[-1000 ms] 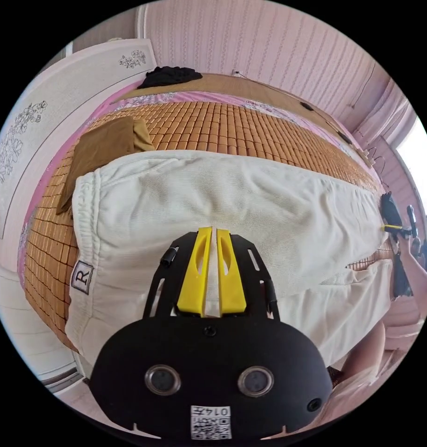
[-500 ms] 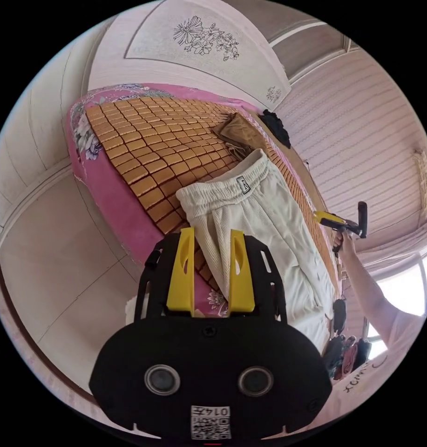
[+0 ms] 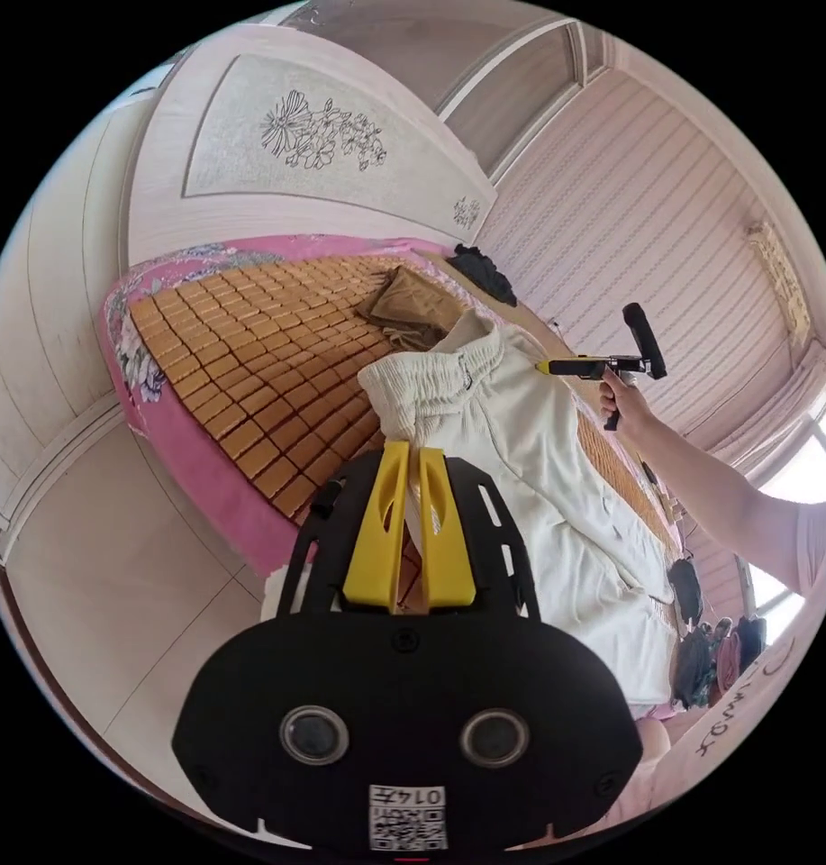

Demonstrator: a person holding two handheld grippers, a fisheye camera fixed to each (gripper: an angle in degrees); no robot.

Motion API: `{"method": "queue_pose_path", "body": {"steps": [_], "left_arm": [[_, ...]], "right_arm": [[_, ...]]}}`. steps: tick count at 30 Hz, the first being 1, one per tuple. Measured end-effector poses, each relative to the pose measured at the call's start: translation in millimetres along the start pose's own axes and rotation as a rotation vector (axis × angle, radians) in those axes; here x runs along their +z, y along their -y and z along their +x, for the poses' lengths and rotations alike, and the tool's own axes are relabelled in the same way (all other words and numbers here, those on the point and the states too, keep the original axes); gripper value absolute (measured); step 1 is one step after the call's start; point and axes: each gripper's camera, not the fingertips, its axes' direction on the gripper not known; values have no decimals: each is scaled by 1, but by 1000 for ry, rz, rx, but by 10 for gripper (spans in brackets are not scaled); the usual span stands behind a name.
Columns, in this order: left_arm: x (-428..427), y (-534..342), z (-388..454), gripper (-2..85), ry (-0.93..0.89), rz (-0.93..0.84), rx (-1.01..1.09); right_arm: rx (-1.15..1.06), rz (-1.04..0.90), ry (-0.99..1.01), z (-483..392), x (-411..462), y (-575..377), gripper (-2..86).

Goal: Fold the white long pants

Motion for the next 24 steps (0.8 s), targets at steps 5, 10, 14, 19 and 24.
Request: {"method": "queue_pose_path", "body": {"steps": [5, 10, 14, 19, 24], "left_arm": [[12, 12, 4, 21, 125, 44, -27], [55, 7, -26, 56, 185, -146, -129], [13, -11, 18, 35, 221, -72, 119], [5, -70, 97, 28, 113, -215, 470], [41, -140, 190, 26, -129, -449, 688]], "right_arm": [[141, 57, 22, 27, -28, 21, 110], [159, 107, -35, 11, -49, -28, 63], [77, 49, -246, -35, -87, -157, 36], [289, -195, -454, -92, -107, -358, -5], [659, -357, -307, -152, -118, -519, -7]]}}
